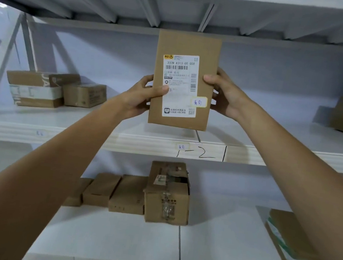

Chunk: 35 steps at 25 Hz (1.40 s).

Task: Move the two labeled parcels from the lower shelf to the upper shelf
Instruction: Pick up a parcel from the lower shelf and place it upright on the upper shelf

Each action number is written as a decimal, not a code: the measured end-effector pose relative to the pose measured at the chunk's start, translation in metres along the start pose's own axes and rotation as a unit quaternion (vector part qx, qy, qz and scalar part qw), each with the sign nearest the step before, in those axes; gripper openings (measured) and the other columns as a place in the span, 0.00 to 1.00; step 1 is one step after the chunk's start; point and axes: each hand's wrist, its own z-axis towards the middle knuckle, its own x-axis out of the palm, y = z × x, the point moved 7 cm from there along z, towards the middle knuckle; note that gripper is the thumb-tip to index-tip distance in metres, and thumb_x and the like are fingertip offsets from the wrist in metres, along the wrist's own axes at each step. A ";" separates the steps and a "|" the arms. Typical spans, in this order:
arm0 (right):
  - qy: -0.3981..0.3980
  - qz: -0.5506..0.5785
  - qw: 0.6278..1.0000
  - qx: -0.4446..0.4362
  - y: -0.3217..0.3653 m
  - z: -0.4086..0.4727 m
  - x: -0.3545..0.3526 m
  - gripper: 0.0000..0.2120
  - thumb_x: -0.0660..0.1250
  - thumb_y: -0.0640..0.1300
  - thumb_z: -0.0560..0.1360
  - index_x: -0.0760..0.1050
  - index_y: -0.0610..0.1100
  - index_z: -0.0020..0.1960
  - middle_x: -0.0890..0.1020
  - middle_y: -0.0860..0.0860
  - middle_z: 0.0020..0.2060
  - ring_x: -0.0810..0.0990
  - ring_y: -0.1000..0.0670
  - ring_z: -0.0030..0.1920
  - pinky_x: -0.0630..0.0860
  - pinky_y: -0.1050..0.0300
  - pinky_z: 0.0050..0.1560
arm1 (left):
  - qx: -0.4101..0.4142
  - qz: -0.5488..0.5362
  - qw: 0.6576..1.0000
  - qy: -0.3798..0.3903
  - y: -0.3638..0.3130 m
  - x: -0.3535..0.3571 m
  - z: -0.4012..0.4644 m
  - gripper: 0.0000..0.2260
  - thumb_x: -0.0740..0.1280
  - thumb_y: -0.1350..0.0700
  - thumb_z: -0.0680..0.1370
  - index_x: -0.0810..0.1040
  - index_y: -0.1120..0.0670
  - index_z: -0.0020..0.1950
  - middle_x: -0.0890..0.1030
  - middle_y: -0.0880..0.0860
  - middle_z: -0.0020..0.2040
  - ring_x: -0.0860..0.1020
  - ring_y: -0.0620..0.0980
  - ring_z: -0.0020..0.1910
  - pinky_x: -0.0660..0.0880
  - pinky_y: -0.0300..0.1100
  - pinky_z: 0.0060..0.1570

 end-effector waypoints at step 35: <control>-0.186 -0.042 0.979 -0.071 -0.064 -0.096 -0.037 0.29 0.76 0.39 0.71 0.71 0.49 0.69 0.77 0.46 0.66 0.74 0.46 0.71 0.71 0.52 0.70 | 0.105 -0.080 0.988 -0.080 0.042 -0.070 -0.084 0.26 0.73 0.48 0.66 0.74 0.48 0.62 0.77 0.50 0.65 0.77 0.50 0.66 0.72 0.47 0.67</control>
